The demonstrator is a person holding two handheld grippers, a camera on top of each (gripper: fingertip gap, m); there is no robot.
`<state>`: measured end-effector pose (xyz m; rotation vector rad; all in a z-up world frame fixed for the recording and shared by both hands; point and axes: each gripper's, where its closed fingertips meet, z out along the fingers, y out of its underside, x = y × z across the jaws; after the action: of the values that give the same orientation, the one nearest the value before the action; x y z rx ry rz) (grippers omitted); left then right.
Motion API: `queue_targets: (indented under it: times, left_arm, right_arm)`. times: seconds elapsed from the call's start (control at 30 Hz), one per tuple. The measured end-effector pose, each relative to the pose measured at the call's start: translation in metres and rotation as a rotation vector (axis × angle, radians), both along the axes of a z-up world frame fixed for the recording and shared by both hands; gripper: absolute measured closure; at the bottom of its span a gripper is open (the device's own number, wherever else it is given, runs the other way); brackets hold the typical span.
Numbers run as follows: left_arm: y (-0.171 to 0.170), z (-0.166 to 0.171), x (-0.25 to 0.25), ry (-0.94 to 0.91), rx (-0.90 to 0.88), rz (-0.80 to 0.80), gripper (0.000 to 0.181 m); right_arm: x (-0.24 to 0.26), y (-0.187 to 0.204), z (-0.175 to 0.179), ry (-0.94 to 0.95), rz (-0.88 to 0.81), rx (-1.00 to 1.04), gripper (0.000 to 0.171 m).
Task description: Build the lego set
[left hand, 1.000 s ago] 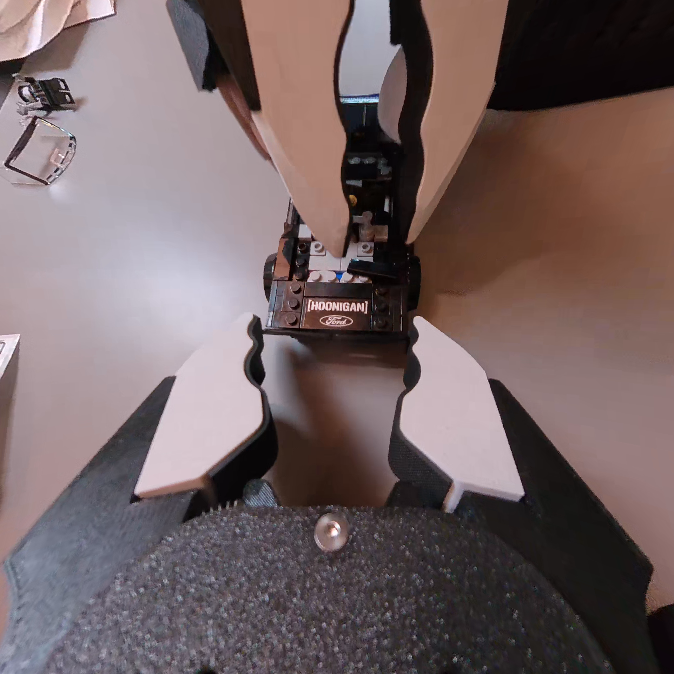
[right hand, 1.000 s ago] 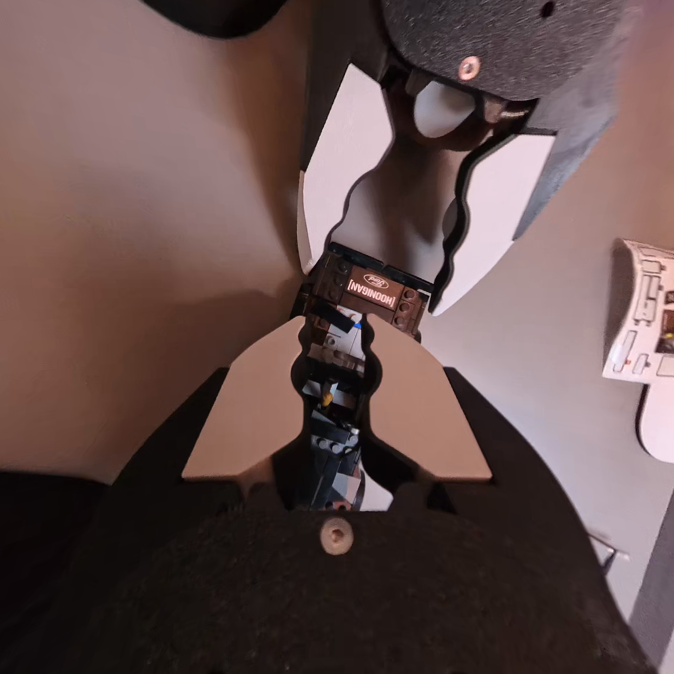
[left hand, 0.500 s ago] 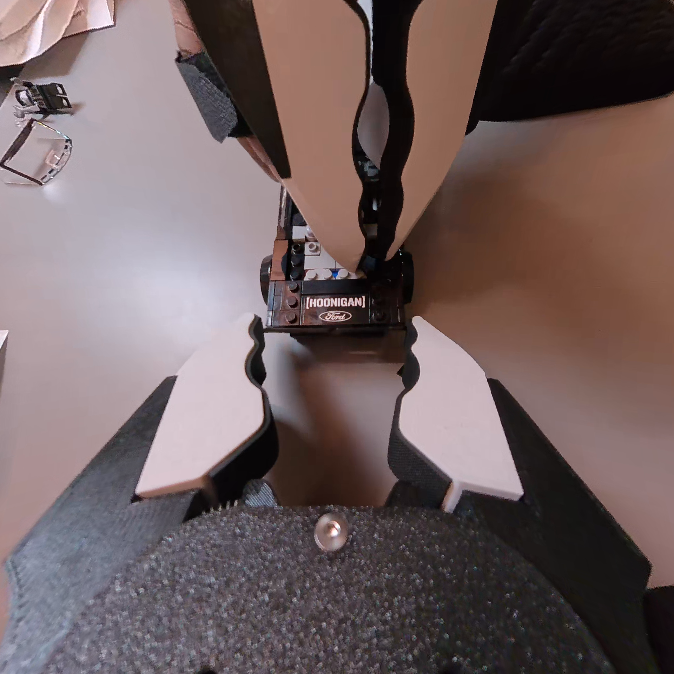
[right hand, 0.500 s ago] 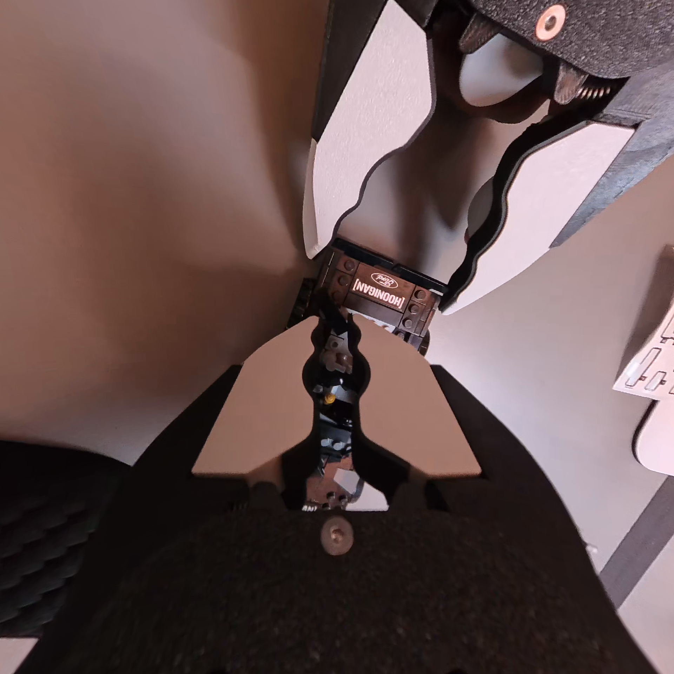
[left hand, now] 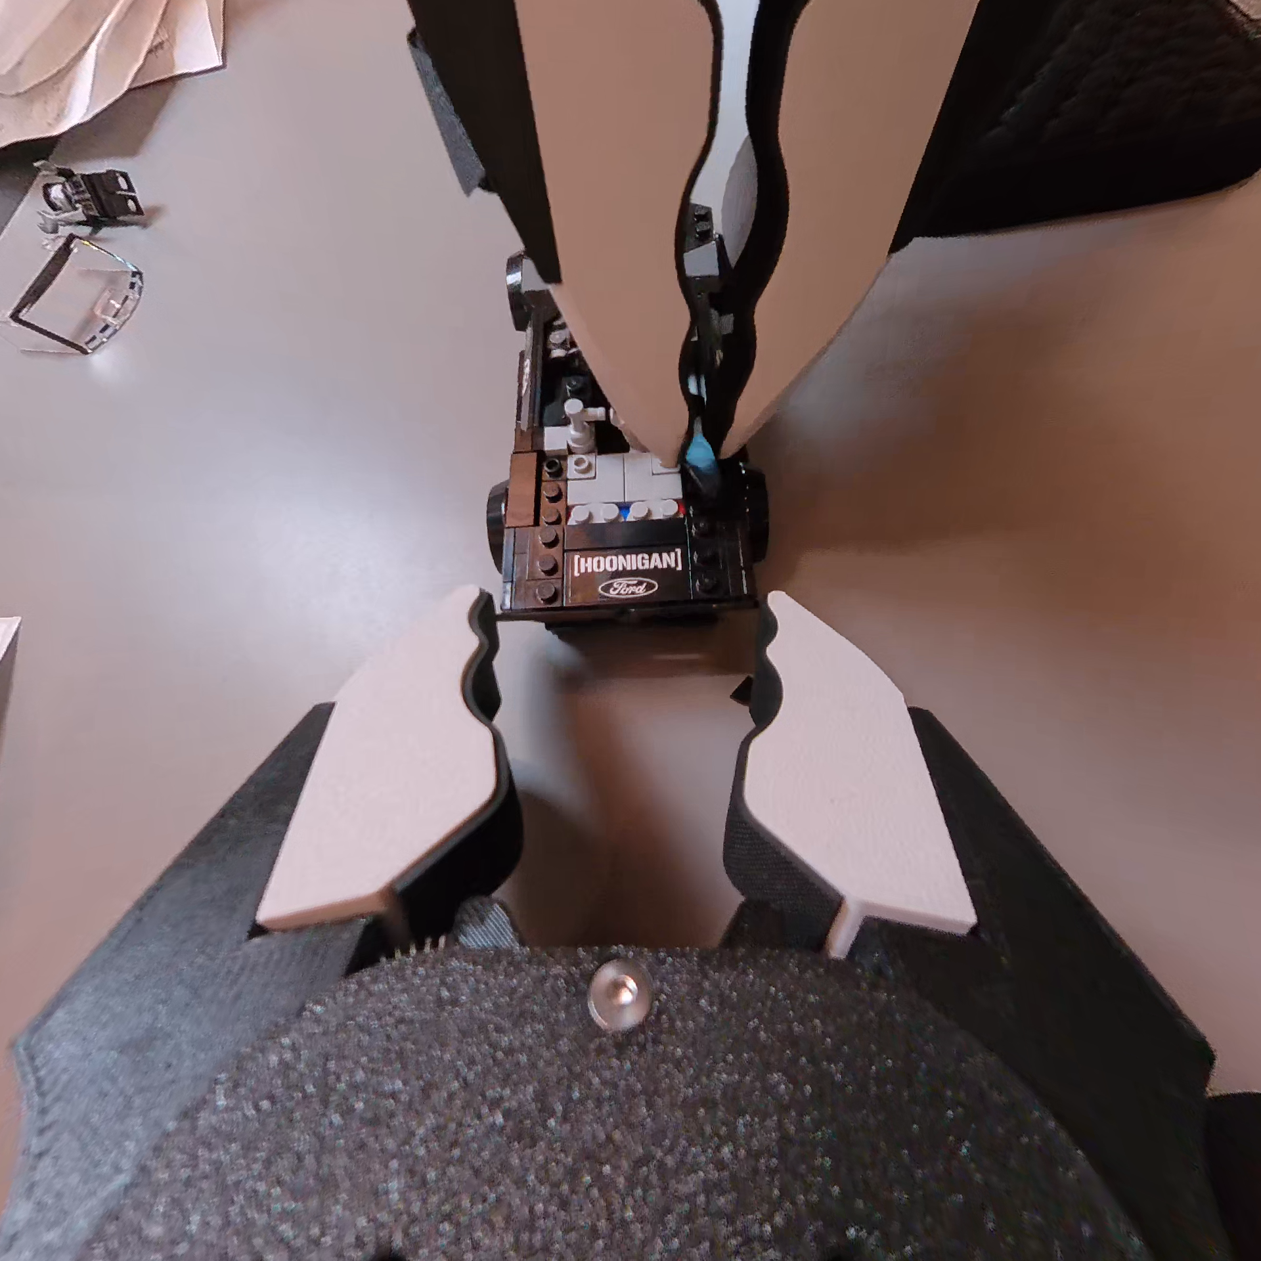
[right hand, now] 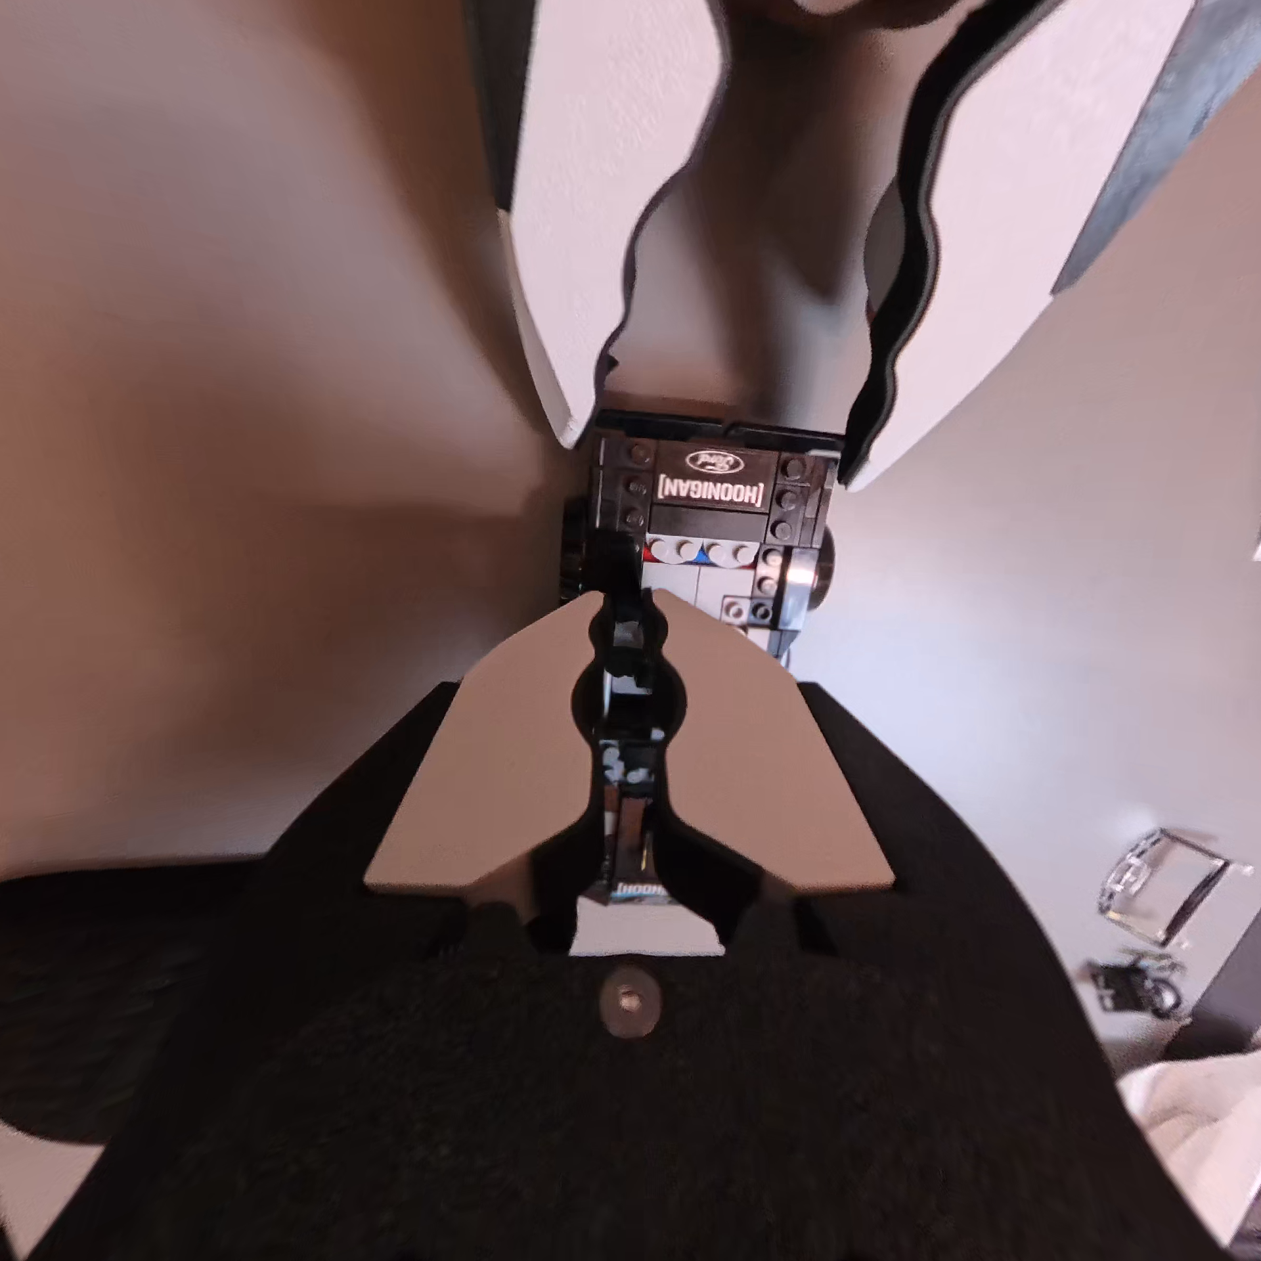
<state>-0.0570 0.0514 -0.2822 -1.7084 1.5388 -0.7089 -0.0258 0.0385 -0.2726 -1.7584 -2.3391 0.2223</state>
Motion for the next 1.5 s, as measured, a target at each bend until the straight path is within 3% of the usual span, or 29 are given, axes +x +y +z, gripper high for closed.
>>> queue_targets:
  times: [0.3, 0.93, 1.2, 1.5]
  left_arm:
    - [-0.004, 0.0, 0.001, 0.0, 0.017, 0.001, 0.112]
    - [-0.004, 0.001, 0.0, -0.016, 0.01, 0.007, 0.11]
    - [-0.011, 0.003, 0.008, -0.025, -0.018, 0.003, 0.093]
    - [-0.003, 0.002, 0.01, -0.023, -0.006, 0.065, 0.108]
  right_arm:
    - [0.002, -0.005, 0.002, -0.094, -0.109, -0.012, 0.163]
    - [0.005, -0.008, 0.003, -0.075, -0.122, 0.005, 0.157]
    - [-0.003, -0.008, 0.006, 0.043, -0.253, -0.145, 0.164]
    - [-0.005, -0.01, 0.003, 0.067, -0.231, -0.125, 0.17]
